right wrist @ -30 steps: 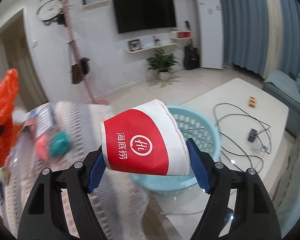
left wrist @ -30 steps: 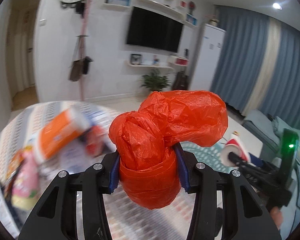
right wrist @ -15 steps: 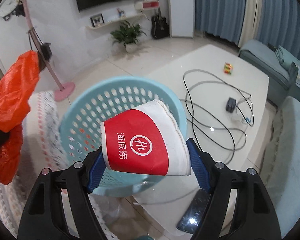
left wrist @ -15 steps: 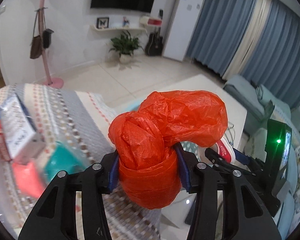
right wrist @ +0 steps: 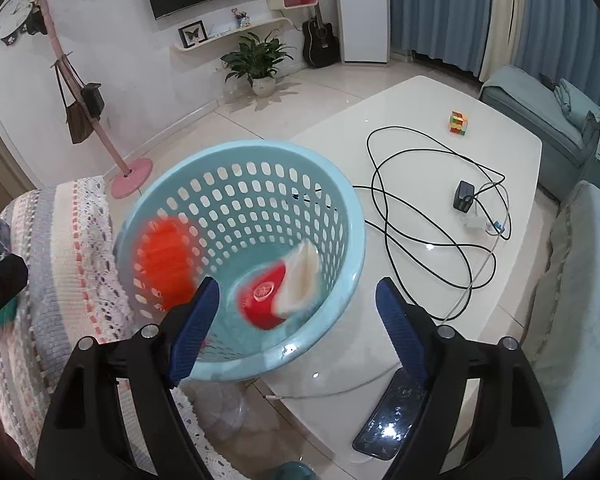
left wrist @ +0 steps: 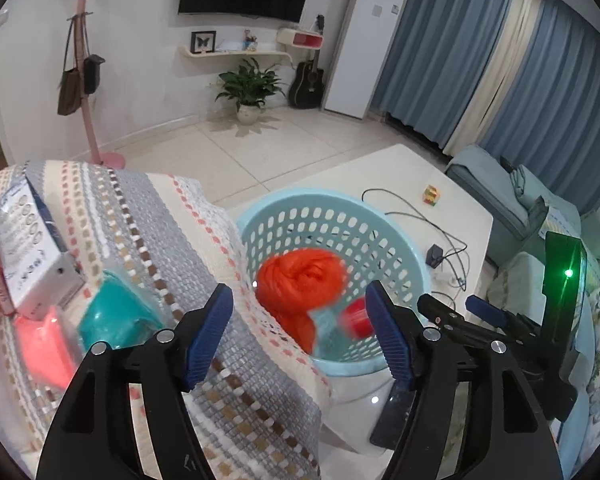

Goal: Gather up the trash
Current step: 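Carry the bag and cup to the blue basket and open both tools, then grasp the white milk carton with the left tool while the right tool grasps the clear bottle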

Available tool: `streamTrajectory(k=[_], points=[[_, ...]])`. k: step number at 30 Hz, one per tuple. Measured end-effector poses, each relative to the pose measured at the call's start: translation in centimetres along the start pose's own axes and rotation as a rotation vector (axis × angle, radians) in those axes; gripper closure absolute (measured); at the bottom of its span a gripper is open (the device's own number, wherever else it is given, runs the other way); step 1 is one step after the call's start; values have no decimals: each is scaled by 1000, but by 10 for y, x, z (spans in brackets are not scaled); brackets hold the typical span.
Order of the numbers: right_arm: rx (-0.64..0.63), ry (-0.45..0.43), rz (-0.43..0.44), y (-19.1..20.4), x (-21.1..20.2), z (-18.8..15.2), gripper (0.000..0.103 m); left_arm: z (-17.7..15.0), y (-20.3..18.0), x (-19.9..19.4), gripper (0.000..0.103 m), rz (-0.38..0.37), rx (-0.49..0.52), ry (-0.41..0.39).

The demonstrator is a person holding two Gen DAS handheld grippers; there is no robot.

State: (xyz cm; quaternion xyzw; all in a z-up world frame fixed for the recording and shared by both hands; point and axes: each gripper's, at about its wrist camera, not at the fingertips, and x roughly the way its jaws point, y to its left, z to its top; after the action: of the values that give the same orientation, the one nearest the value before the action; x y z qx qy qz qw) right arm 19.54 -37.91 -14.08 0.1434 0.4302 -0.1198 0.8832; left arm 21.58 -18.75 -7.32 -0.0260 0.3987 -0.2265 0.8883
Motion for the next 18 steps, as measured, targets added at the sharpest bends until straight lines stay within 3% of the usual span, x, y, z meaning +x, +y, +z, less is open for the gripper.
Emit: streamTrajectory(k=[10, 18], points=[[-57, -97, 33, 20, -50, -4, 26, -14, 14, -66, 36, 5, -28, -105], [-198, -238, 151, 86, -117, -20, 26, -40, 48, -150, 32, 94, -84, -223]])
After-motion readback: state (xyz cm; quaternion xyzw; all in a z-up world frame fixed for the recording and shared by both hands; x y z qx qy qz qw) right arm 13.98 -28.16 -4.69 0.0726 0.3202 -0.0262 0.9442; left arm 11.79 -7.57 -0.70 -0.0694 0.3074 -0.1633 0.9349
